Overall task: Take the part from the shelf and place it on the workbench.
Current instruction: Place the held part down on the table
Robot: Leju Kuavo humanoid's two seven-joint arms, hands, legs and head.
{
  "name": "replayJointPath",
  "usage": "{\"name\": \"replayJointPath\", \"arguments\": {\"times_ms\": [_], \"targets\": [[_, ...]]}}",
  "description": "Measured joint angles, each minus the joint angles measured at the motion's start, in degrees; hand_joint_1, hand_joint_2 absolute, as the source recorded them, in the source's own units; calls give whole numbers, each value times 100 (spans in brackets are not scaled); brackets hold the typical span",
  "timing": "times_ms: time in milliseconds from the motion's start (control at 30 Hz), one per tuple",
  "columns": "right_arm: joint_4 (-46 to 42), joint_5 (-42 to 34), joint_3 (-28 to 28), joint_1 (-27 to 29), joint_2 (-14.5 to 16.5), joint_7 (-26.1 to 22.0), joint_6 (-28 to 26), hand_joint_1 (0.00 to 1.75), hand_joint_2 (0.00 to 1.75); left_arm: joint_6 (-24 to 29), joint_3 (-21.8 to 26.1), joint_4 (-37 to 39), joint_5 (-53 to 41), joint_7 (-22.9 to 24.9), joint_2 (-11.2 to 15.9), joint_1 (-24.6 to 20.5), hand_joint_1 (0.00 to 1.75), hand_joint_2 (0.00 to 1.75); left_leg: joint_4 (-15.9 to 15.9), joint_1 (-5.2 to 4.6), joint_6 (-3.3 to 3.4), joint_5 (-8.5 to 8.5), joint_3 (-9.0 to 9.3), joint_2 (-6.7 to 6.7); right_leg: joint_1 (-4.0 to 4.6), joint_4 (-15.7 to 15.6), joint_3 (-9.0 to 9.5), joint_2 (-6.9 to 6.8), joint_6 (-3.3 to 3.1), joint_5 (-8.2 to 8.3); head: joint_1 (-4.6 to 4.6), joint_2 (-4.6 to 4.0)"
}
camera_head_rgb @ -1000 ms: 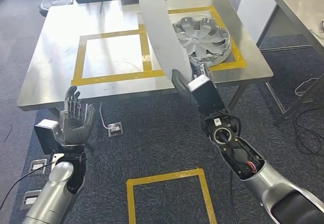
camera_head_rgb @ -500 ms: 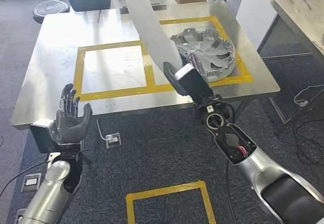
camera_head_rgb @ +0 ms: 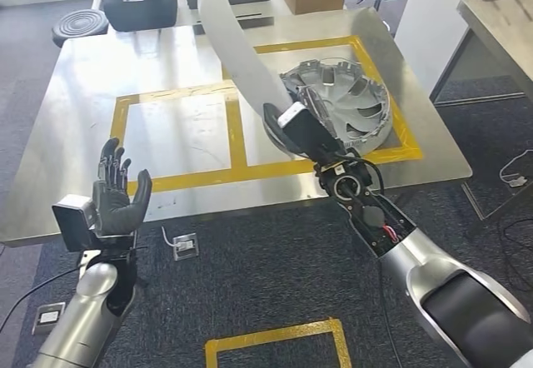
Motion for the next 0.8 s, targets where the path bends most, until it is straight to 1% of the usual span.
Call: {"name": "replayJointPath", "arguments": {"times_ms": [33,67,100,133,167,200,233,267,300,333,367,400,433,467,500,533,567,600,633,667,700,733,767,800], "targets": [[73,-3,10,-6,18,-8,13,175,175,3,6,-2,1,3,26,32,0,175,271,-1,-2,-142,-263,0,13,1,59,5,-11,-57,-31,0],[147,-5,20,-11,35,-21,20,175,175,2,11,-3,0,6,51,61,0,175,382,-4,7,-245,-457,1,27,1,127,10,-17,-119,-60,0],[221,-8,27,-24,49,-37,21,175,175,-3,17,-4,-1,7,70,79,0,175,290,-12,28,-241,-548,1,39,2,203,16,-19,-184,-82,0],[298,-14,32,-45,64,-53,21,175,175,-8,24,-7,-3,8,86,87,0,175,5,-28,60,-87,-537,1,50,2,286,19,-19,-251,-102,0],[369,-19,34,-70,80,-65,21,175,175,-13,28,-10,-7,8,98,86,0,175,-416,-56,110,219,-450,1,57,-2,366,21,-15,-320,-122,0],[441,-24,37,-97,94,-77,21,175,175,-18,32,-14,-10,8,108,83,0,175,-865,-93,164,598,-342,-8,68,0,442,25,-4,-390,-140,0],[507,-28,40,-121,110,-85,26,175,175,-24,34,-17,-14,11,115,79,0,175,-1207,-124,204,891,-240,-14,75,-11,498,34,14,-453,-155,0],[564,-31,42,-137,127,-91,32,175,175,-30,34,-22,-19,16,120,75,0,175,-1420,-151,238,1088,-171,-22,78,-30,547,45,38,-501,-168,0],[619,-32,44,-150,142,-97,39,175,175,-39,34,-28,-24,20,122,67,0,175,-1503,-159,257,1143,-131,-28,83,-29,587,57,67,-523,-174,0],[658,-33,45,-163,155,-99,45,175,175,-48,34,-37,-27,24,121,56,0,175,-1511,-152,274,1099,-81,-23,85,-27,617,65,96,-531,-173,0],[689,-34,46,-173,163,-102,47,175,175,-57,34,-49,-31,23,120,44,0,175,-1534,-141,297,1076,-21,-22,82,40,610,58,120,-536,-167,0],[722,-34,46,-190,166,-108,47,175,175,-64,34,-57,-31,23,118,32,0,175,-1552,-124,324,1038,51,-18,83,213,540,50,141,-541,-154,0],[757,-34,46,-209,168,-113,47,175,175,-69,34,-63,-31,22,116,24,0,175,-1563,-112,345,995,128,-17,79,485,399,41,159,-576,-130,0],[795,-34,46,-216,169,-116,47,175,175,-73,34,-66,-31,23,115,23,0,175,-1571,-105,356,945,197,-16,68,859,178,31,174,-658,-102,0],[836,-35,48,-217,171,-118,49,175,175,-75,34,-66,-31,23,114,24,0,175,-1571,-103,366,887,263,-16,61,1258,-71,29,191,-796,-75,0],[877,-35,51,-211,175,-119,55,175,175,-80,34,-66,-33,23,113,29,0,175,-1569,-102,365,826,330,-17,49,1576,-307,27,208,-967,-48,0],[923,-38,57,-204,179,-124,70,175,175,-87,34,-66,-36,22,111,33,0,175,-1568,-101,360,761,406,-22,37,1741,-485,23,223,-1113,-28,0],[978,-43,65,-206,187,-137,94,175,175,-103,34,-64,-39,14,108,33,0,175,-1563,-98,349,697,490,-28,24,1715,-581,19,241,-1163,-8,0],[1047,-54,72,-219,197,-161,126,175,175,-122,34,-63,-43,2,101,28,0,175,-1555,-95,335,630,581,-35,10,1500,-593,16,256,-1059,17,0],[1134,-70,77,-239,209,-199,164,175,175,-142,34,-61,-46,-19,90,20,0,175,-1542,-92,316,553,676,-43,-3,1133,-547,12,265,-773,45,0],[1241,-85,83,-267,224,-249,199,175,175,-161,34,-56,-50,-47,79,6,0,175,-1518,-96,291,476,756,-48,-9,697,-504,7,266,-354,75,0],[1365,-96,89,-300,241,-304,232,175,175,-175,33,-50,-54,-74,64,-6,0,175,-1483,-99,266,407,800,-58,-5,347,-458,1,250,-36,89,0],[1484,-98,99,-328,269,-351,262,175,175,-183,32,-41,-58,-104,50,-22,0,175,-1446,-103,230,346,814,-62,6,121,-426,8,217,225,88,0],[1592,-93,113,-349,306,-390,287,175,175,-188,30,-33,-62,-132,38,-37,0,175,-1415,-106,194,305,804,-65,27,33,-418,10,178,323,80,0]]}}
